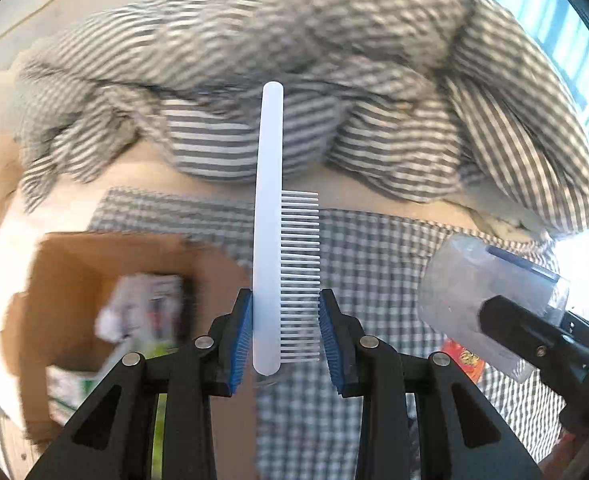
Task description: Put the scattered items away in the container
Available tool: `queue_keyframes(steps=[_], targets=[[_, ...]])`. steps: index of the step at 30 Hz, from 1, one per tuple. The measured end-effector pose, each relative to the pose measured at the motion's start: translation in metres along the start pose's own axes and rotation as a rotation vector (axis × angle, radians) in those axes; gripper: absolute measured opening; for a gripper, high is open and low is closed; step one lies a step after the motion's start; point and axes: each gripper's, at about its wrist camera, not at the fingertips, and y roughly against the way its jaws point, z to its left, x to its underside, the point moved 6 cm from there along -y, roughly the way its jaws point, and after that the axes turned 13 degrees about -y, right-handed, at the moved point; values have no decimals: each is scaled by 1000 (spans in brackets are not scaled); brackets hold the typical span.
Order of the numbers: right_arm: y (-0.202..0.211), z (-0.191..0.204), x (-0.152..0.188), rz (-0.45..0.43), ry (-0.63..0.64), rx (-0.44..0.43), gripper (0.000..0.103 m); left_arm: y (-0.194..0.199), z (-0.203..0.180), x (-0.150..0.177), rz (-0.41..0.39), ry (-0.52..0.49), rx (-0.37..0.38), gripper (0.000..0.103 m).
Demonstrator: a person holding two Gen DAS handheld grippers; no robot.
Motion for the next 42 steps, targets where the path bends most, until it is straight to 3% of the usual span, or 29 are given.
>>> queue_keyframes(steps=[7,13,14,15,16,18,21,27,31,36,42], targets=[[-50,103,51,114,156,-121,61,6,80,68,100,121,-89,33],[-101,149,94,185,269,-122,61,-5,133,125,187,204,-123,37],[-111,154,100,195,284,-102,62,-7,135,129,197,207,-117,55],[-115,157,103,199,298,-83,62,-10,138,133,214,207,-118,85],[-116,156,104,190,307,-65,63,-12,140,136,224,207,-133,98],[-111,155,100,149,309,-49,70,-6,144,136,204,203,-187,103],[-97,142,85,111,267,-71,71,-2,141,126,183,191,-156,103],[-55,64,36,-21,97,-14,73,-2,89,81,98,139,-39,103],[-25,-23,11,-95,-2,128,73,-17,22,49,61,55,33,103],[16,-128,13,-124,-132,248,73,-46,-74,35,65,-53,118,103],[57,-230,31,-127,-256,346,73,-88,-186,51,134,-173,159,103]])
